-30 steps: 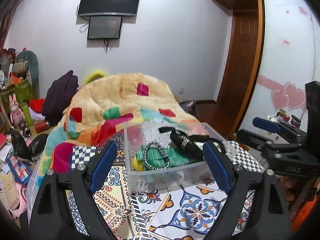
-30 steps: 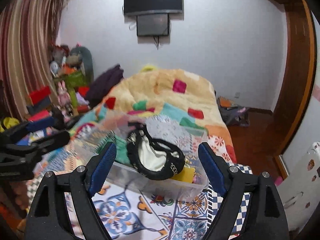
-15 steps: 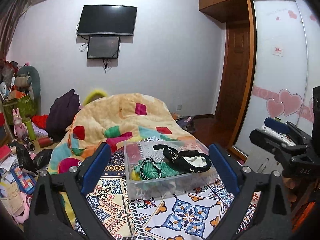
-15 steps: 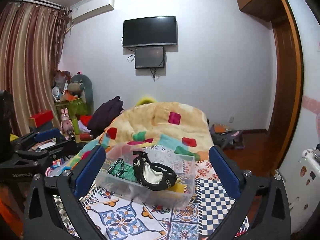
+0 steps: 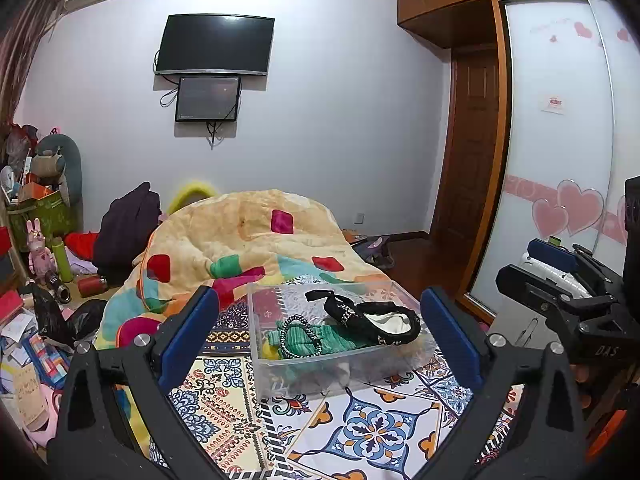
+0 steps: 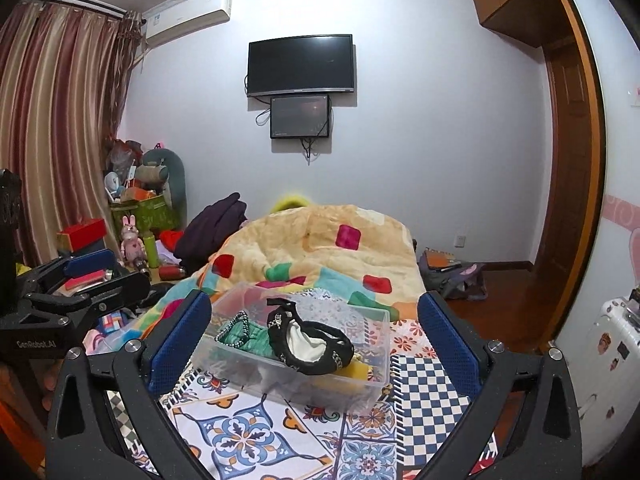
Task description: Organize soft objects
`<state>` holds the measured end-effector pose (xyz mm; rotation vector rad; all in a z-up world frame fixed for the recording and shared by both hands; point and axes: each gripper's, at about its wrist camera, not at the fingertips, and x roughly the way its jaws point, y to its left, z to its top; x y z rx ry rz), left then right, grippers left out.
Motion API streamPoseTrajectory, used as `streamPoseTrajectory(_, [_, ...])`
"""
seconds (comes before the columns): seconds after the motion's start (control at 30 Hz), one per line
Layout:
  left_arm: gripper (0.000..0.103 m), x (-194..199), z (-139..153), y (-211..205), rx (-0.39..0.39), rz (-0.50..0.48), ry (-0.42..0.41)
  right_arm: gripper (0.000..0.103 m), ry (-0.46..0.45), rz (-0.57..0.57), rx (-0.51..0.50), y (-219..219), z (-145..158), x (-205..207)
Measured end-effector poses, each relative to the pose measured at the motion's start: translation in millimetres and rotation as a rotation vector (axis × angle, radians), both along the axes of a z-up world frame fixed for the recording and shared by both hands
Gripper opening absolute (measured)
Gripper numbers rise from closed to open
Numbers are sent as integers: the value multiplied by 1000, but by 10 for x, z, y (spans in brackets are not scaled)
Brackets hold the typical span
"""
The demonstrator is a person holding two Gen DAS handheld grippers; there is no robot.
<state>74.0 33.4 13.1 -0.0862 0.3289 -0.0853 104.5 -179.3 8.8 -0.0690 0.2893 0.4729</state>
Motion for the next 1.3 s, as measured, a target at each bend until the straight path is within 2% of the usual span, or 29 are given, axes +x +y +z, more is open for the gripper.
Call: streamPoseTrajectory(1.3, [102,0,4,16,-15,-23,11,103,4,0,17,-8,26,-26])
